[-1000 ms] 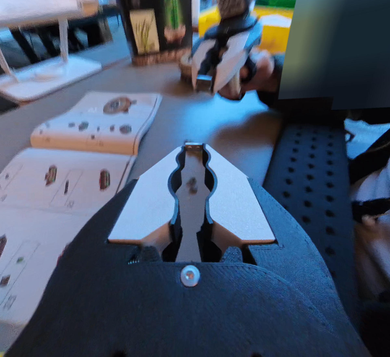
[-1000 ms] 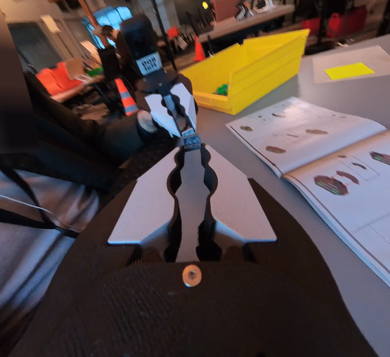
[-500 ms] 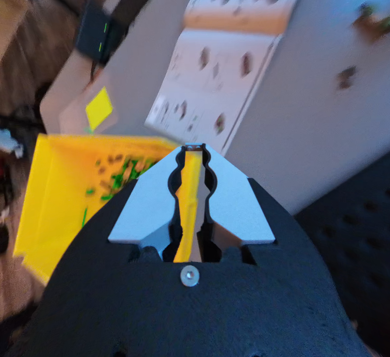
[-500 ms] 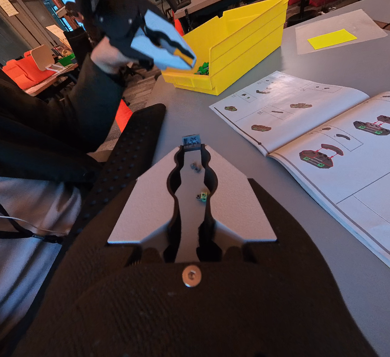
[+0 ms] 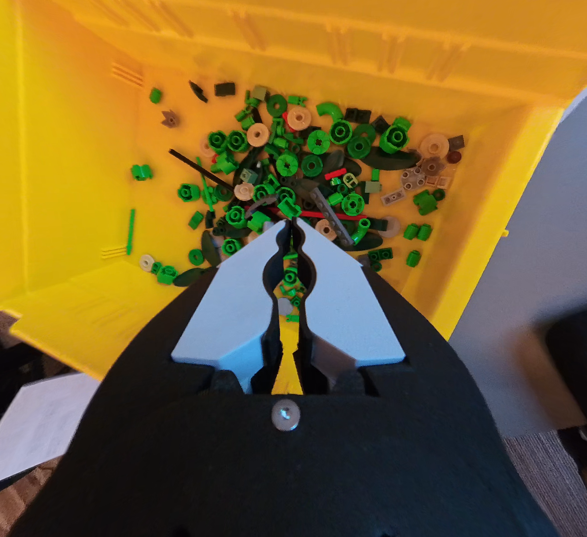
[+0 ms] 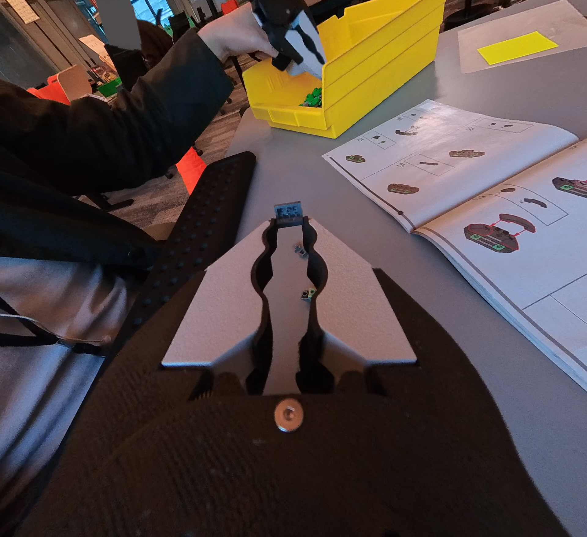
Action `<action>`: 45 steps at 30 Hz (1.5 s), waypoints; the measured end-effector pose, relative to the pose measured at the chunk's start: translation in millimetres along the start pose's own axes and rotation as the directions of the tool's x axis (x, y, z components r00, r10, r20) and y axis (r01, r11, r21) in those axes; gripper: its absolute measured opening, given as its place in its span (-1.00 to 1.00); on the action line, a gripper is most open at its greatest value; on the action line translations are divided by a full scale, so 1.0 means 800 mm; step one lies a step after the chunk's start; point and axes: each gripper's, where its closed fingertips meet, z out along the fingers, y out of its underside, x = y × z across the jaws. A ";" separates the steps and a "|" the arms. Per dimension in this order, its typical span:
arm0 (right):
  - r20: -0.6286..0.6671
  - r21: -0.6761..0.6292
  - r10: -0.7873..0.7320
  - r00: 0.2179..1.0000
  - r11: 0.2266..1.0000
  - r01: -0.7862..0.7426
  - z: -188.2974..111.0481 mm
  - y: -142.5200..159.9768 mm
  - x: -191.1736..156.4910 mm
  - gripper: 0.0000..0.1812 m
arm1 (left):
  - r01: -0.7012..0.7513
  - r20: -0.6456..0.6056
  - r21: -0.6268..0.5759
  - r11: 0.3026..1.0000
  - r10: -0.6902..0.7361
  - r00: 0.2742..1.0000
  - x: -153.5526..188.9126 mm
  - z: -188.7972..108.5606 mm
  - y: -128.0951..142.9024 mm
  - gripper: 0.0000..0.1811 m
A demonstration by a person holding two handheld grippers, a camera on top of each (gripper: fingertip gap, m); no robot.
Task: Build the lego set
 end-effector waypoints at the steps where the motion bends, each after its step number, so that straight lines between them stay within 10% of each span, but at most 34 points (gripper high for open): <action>1: 0.001 -0.002 0.002 1.000 1.000 -0.002 0.000 0.001 0.000 -0.84 | 0.012 0.019 0.028 1.000 -0.013 1.000 -0.005 -0.007 -0.004 -0.96; 7: 0.000 0.001 -0.005 1.000 1.000 0.005 0.001 -0.001 -0.001 -0.84 | 0.159 0.077 0.216 0.963 -0.179 0.981 -0.029 -0.074 -0.011 -0.85; 11: -0.004 -0.002 0.000 1.000 1.000 0.000 0.003 0.001 0.001 -0.84 | 0.225 -0.082 0.327 0.918 -0.209 0.974 0.033 -0.107 -0.025 -0.74; 16: -0.010 -0.004 0.005 1.000 1.000 -0.005 0.003 0.003 0.003 -0.84 | 0.135 0.101 0.305 0.943 -0.173 0.980 0.066 -0.100 0.002 -0.73; 20: -0.015 -0.003 0.008 1.000 1.000 -0.008 0.004 0.005 0.005 -0.84 | 0.227 -0.160 0.447 0.865 -0.173 0.972 0.126 -0.103 -0.028 -0.73; 26: -0.023 0.015 0.003 1.000 1.000 -0.002 0.001 0.003 0.007 -0.84 | 0.195 -0.198 0.452 0.871 -0.115 0.974 0.158 -0.081 -0.031 -0.73; 32: -0.029 0.042 0.015 0.999 0.999 -0.014 -0.001 -0.002 0.013 -0.84 | 0.324 -0.571 0.577 0.749 0.086 0.817 0.280 -0.109 -0.107 -0.73; 45: -0.013 0.049 -0.006 1.000 0.999 0.007 -0.006 -0.009 0.002 -0.84 | -0.086 -0.322 0.452 0.888 0.252 0.913 0.391 -0.001 -0.163 -0.78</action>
